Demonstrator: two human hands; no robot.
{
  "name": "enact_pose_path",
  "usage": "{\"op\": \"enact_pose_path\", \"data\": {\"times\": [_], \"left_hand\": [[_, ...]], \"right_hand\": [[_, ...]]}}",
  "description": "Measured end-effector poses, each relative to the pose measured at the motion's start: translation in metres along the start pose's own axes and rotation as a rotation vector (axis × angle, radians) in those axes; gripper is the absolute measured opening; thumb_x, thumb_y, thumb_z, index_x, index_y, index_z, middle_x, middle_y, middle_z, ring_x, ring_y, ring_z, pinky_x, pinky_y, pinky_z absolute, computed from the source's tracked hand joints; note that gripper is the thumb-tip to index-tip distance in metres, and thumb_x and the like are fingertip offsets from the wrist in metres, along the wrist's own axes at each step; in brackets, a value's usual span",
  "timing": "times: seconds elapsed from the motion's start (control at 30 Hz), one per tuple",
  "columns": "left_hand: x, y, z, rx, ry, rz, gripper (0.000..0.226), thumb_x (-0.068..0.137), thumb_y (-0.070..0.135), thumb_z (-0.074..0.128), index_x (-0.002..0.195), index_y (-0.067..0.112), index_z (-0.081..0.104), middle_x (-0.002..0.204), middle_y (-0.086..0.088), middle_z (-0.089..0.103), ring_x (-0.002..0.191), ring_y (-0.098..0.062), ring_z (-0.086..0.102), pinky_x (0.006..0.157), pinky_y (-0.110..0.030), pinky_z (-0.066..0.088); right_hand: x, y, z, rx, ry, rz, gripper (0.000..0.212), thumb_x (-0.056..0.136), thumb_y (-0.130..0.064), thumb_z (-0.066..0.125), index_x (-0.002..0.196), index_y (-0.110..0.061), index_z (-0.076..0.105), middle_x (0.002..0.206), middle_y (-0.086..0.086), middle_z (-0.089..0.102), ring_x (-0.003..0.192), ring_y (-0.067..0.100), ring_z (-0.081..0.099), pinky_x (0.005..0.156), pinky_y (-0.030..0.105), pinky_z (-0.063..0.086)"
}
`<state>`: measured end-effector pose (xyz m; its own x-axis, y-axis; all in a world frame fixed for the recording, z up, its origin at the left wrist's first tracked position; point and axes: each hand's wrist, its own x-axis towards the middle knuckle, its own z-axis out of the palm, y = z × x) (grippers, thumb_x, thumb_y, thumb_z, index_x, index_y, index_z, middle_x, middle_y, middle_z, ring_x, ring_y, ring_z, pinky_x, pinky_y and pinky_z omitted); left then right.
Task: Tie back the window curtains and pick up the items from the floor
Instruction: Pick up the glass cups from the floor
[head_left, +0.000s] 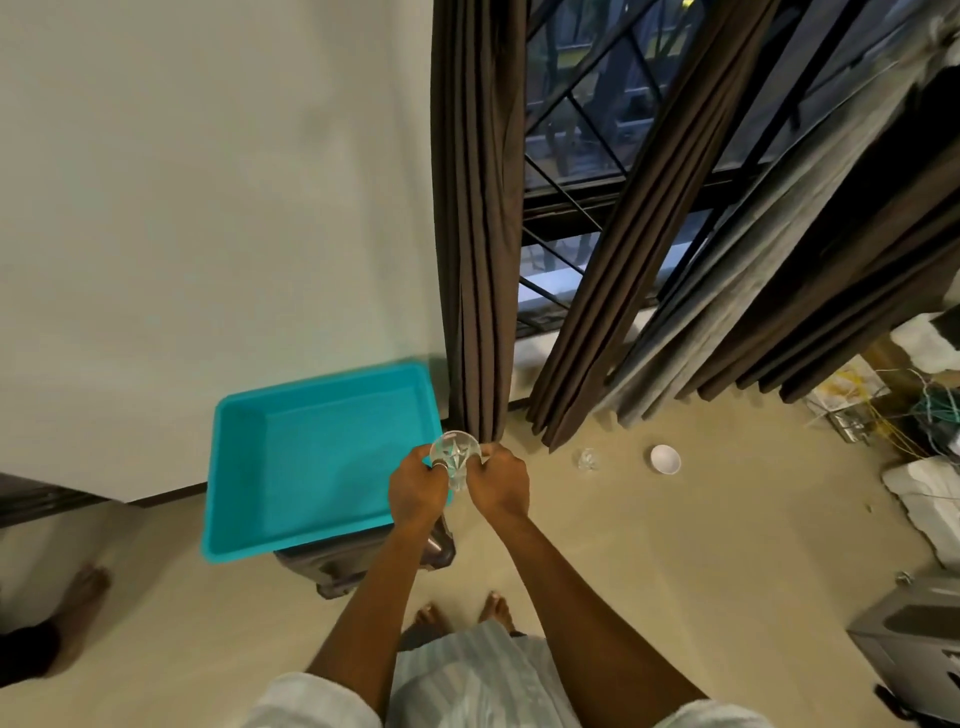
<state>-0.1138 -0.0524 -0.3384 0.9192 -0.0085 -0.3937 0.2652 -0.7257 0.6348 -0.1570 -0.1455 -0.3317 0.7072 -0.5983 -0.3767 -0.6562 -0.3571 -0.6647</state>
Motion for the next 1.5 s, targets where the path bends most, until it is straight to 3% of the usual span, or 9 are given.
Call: {"op": "enact_pose_path", "data": {"times": [0.1,0.4,0.5,0.63,0.83,1.13,1.27,1.43,1.5], "left_hand": [[0.006,-0.002,-0.005,0.01,0.009,-0.025,0.032,0.103,0.028,0.051,0.125,0.009,0.063,0.123,-0.011,0.068,0.108,-0.028,0.065,0.09,-0.032,0.05],[0.025,-0.02,-0.032,0.016,0.021,0.019,0.034,0.103,0.029,0.048,0.127,0.01,0.065,0.12,-0.01,0.07,0.105,-0.026,0.066,0.08,-0.025,0.044],[0.038,-0.037,-0.047,0.013,-0.012,0.011,0.035,0.103,0.026,0.047,0.129,0.009,0.063,0.123,-0.011,0.069,0.108,-0.027,0.065,0.086,-0.029,0.048],[0.063,-0.063,-0.079,-0.025,-0.052,0.036,0.035,0.102,0.018,0.049,0.132,0.007,0.062,0.129,-0.014,0.066,0.116,-0.032,0.061,0.097,-0.037,0.046],[0.12,-0.111,-0.129,0.009,-0.11,0.072,0.028,0.099,0.014,0.049,0.121,0.011,0.067,0.113,-0.013,0.071,0.104,-0.033,0.064,0.08,-0.028,0.039],[0.226,-0.176,-0.162,0.067,-0.229,-0.016,0.032,0.098,0.023,0.046,0.124,0.024,0.063,0.111,-0.013,0.072,0.1,-0.035,0.067,0.091,-0.045,0.055],[0.272,-0.204,-0.158,0.063,-0.254,-0.066,0.036,0.098,0.024,0.049,0.133,0.028,0.058,0.114,-0.008,0.07,0.1,-0.032,0.068,0.09,-0.047,0.057],[0.324,-0.221,-0.145,0.015,-0.316,-0.118,0.032,0.099,0.02,0.049,0.128,0.03,0.058,0.093,-0.004,0.069,0.081,-0.029,0.07,0.082,-0.045,0.06],[0.339,-0.223,-0.138,-0.053,-0.342,-0.162,0.033,0.101,0.017,0.048,0.131,0.029,0.055,0.097,-0.007,0.065,0.079,-0.029,0.066,0.083,-0.044,0.057]], "right_hand": [[0.001,-0.004,0.005,-0.018,-0.041,-0.015,0.027,0.102,-0.03,0.053,0.113,-0.01,0.068,0.107,0.006,0.072,0.081,0.011,0.057,0.055,0.008,0.032],[-0.001,-0.034,0.034,0.025,-0.156,0.046,0.036,0.1,-0.043,0.054,0.123,-0.019,0.066,0.113,0.0,0.072,0.084,0.009,0.061,0.062,0.009,0.042],[-0.003,-0.045,0.055,0.023,-0.173,0.067,0.038,0.099,-0.041,0.054,0.13,-0.019,0.062,0.119,0.002,0.071,0.097,0.015,0.068,0.08,0.021,0.057],[-0.005,-0.078,0.089,-0.036,-0.21,0.066,0.044,0.101,-0.04,0.05,0.139,-0.018,0.055,0.13,0.006,0.065,0.113,0.023,0.064,0.093,0.03,0.053],[0.006,-0.129,0.154,-0.111,-0.298,0.129,0.049,0.097,-0.041,0.05,0.141,-0.02,0.054,0.135,0.01,0.063,0.12,0.031,0.06,0.1,0.037,0.049],[0.049,-0.175,0.241,-0.118,-0.438,0.18,0.042,0.088,-0.025,0.056,0.128,-0.015,0.061,0.125,0.014,0.067,0.117,0.036,0.061,0.095,0.037,0.05],[0.076,-0.178,0.286,-0.013,-0.508,0.245,0.054,0.069,-0.026,0.051,0.122,-0.018,0.063,0.111,0.014,0.072,0.104,0.035,0.07,0.09,0.046,0.058],[0.109,-0.176,0.323,0.132,-0.517,0.343,0.042,0.085,-0.01,0.05,0.123,-0.022,0.062,0.1,0.008,0.071,0.088,0.024,0.074,0.081,0.038,0.063],[0.122,-0.171,0.337,0.176,-0.51,0.366,0.042,0.086,-0.01,0.05,0.124,-0.024,0.061,0.102,0.007,0.069,0.084,0.021,0.071,0.079,0.036,0.062]]}}
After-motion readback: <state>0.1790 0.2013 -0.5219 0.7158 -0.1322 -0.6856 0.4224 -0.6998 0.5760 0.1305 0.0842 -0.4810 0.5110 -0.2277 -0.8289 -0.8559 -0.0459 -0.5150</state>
